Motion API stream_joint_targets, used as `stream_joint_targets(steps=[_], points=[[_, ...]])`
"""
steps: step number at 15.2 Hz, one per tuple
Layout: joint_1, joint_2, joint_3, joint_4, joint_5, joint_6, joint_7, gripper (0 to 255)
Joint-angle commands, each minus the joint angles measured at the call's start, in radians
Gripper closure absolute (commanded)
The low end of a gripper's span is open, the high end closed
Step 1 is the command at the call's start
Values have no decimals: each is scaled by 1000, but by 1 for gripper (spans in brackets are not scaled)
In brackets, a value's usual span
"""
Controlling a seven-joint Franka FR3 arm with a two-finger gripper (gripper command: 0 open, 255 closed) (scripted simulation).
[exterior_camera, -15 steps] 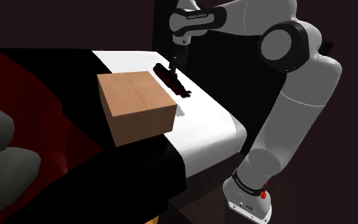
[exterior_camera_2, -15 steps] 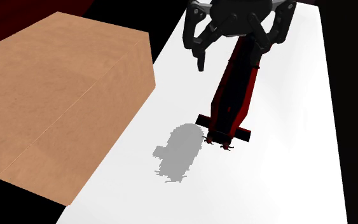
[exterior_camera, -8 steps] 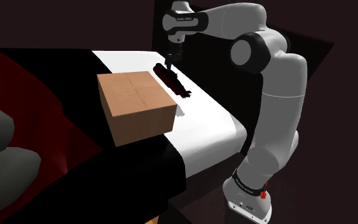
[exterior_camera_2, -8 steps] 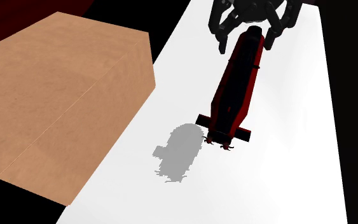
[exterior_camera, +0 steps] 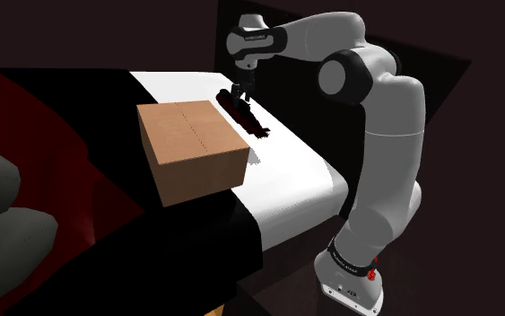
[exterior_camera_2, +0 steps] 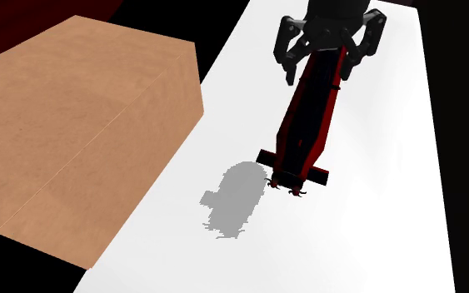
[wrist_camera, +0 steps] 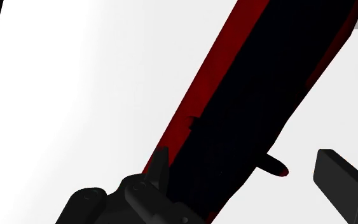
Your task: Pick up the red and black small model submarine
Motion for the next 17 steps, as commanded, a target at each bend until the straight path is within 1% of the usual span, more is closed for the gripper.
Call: stream_joint_targets(steps=[1,2,11,17], points=[[0,2,0,-6,0,8,0,0],[0,0,0,-8,0,9,0,255],[0,2,0,-6,0,8,0,255],[-2,-4,-1,67,-1,-70,-1,255]])
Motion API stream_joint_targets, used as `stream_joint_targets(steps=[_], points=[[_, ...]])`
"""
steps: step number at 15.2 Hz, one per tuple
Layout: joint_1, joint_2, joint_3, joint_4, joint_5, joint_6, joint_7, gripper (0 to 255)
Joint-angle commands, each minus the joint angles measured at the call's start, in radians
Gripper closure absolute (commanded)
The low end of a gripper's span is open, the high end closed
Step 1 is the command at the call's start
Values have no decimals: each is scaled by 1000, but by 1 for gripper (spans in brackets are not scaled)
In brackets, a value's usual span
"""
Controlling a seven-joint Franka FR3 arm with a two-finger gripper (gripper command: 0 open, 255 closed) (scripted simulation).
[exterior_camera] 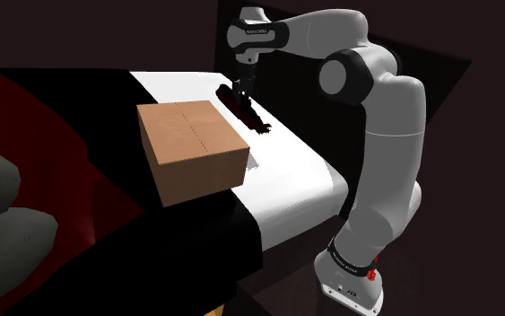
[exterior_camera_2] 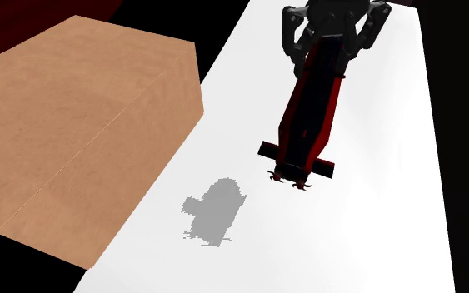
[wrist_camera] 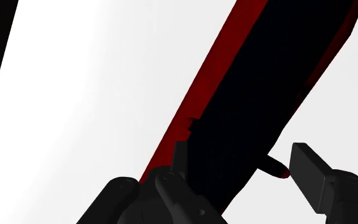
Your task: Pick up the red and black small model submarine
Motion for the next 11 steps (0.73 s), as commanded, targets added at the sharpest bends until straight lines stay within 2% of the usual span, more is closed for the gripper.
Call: stream_joint_targets(steps=[1,9,11], points=[[-2,1,-1,33,0,-29,-1,255],[-7,13,-1,159,2,-143,-3,255],[-7,13,-1,162,2,-145,-3,255]])
